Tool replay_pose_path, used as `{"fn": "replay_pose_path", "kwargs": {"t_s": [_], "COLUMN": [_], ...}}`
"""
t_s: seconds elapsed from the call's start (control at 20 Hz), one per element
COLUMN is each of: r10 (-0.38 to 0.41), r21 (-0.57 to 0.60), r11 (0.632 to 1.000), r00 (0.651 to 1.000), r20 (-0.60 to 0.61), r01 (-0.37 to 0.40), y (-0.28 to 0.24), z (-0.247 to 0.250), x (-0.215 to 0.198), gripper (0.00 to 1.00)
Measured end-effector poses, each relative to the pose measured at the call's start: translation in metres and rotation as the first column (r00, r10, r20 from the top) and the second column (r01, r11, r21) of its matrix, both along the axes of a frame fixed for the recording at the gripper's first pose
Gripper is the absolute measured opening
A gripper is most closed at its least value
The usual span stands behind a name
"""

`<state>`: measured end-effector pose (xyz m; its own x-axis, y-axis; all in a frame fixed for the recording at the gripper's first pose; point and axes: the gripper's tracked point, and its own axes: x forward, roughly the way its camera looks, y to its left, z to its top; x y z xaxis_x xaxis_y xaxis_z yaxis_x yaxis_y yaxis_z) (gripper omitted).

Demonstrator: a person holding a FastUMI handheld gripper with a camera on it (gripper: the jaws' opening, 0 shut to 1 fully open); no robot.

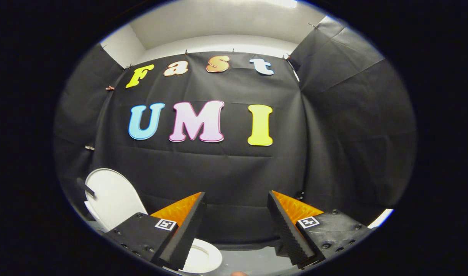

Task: Open the toilet lid.

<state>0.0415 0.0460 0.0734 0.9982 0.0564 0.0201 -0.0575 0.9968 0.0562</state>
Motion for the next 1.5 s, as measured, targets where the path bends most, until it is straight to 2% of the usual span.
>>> {"fn": "replay_pose_path", "kwargs": {"t_s": [0.25, 0.6, 0.8, 1.0, 1.5], "r10": [-0.064, -0.107, -0.067, -0.048, -0.05], "r21": [-0.029, -0.025, 0.022, -0.002, -0.027], "r11": [0.998, 0.994, 0.998, 0.999, 0.998], "r00": [0.997, 0.994, 0.998, 0.999, 0.999], "r20": [-0.039, 0.023, 0.008, -0.006, -0.019], "r01": [0.063, 0.108, 0.067, 0.048, 0.05], "y": [-0.024, -0.044, -0.025, -0.02, -0.02], "z": [-0.05, -0.059, -0.07, -0.076, -0.08], "x": [-0.006, -0.004, -0.006, -0.004, -0.003], "gripper": [0.99, 0.99, 0.99, 0.99, 0.99]}}
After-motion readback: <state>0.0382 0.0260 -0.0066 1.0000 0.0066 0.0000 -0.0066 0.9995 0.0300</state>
